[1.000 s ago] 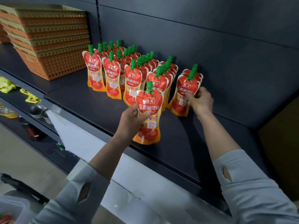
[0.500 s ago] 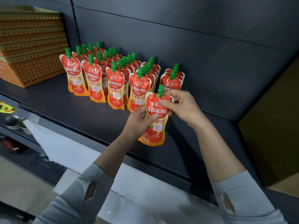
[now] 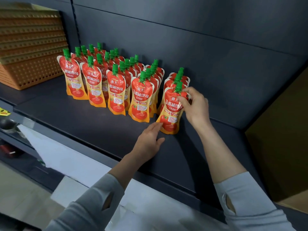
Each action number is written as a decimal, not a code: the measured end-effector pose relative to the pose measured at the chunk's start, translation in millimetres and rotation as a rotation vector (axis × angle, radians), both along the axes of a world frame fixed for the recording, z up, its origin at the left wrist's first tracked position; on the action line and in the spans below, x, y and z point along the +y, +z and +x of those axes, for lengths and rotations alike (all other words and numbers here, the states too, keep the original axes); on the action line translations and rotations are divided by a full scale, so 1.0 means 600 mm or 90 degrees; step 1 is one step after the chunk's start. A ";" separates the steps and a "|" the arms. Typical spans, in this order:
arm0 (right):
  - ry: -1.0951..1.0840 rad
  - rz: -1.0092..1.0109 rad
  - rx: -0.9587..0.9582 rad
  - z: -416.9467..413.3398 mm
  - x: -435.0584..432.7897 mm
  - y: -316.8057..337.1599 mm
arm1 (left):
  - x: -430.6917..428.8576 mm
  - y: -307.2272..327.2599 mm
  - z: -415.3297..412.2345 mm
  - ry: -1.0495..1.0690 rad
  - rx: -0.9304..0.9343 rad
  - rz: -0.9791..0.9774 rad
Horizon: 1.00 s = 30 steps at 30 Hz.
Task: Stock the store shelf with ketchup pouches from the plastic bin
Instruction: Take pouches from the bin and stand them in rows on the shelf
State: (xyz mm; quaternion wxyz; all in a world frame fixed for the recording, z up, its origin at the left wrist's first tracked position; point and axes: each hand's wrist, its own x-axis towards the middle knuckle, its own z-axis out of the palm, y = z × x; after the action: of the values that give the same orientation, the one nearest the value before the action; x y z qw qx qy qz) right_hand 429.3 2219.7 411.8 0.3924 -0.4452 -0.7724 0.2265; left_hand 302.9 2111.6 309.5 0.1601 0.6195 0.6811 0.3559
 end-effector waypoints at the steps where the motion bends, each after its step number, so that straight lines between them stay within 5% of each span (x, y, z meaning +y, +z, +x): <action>1: -0.001 0.006 -0.001 -0.003 0.002 0.000 | 0.006 -0.002 0.002 0.001 0.014 -0.008; 20: -0.002 0.127 -0.125 -0.018 0.018 -0.015 | 0.035 -0.001 0.005 0.026 0.023 -0.049; 30: -0.107 0.221 -0.122 -0.025 -0.090 -0.047 | -0.095 0.019 -0.086 0.106 -0.095 0.136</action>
State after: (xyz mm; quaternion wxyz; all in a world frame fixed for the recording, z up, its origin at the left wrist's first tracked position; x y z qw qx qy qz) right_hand 414.5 2165.6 383.5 0.4057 -0.4531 -0.7937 0.0134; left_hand 251.2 2054.6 321.1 0.1130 0.5460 0.6747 0.4836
